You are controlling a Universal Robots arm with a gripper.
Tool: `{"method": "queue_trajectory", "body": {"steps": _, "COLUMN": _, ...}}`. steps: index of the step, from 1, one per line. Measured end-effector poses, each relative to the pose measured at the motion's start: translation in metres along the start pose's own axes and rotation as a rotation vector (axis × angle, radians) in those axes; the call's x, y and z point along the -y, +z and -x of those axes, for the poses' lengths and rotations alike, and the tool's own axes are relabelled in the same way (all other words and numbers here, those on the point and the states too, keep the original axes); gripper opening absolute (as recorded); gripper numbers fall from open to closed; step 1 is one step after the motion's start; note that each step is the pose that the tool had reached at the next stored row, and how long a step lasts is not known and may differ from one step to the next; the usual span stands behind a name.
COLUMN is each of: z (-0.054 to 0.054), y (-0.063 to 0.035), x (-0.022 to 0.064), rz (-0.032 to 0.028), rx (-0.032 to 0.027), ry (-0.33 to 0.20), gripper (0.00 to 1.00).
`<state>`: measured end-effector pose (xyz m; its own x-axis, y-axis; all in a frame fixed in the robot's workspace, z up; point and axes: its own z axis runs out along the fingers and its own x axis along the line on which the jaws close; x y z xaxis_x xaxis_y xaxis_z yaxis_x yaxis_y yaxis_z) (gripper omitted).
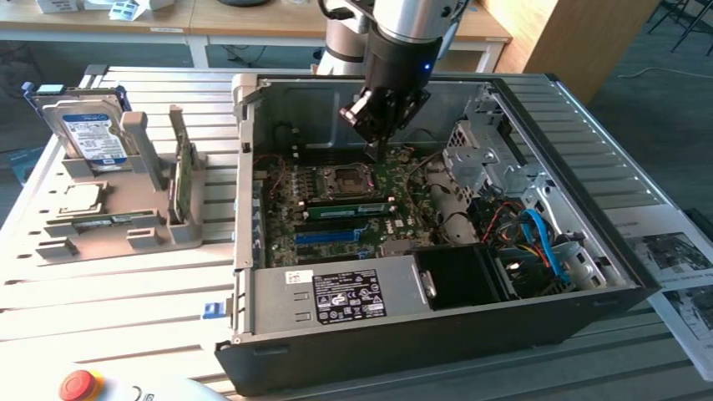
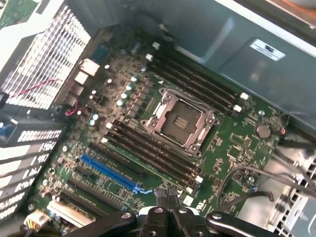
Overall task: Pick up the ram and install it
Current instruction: 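Press down the ram until it locks into place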
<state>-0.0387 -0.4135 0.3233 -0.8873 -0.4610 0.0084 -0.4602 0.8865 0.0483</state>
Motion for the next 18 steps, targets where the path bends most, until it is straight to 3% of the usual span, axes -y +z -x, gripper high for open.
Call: {"method": "queue_trajectory", "body": {"steps": 18, "z": 0.0, "y": 0.0007, "x": 0.0, "rz": 0.0023, "rx": 0.0129, "ry": 0.268, "gripper": 0.1}}
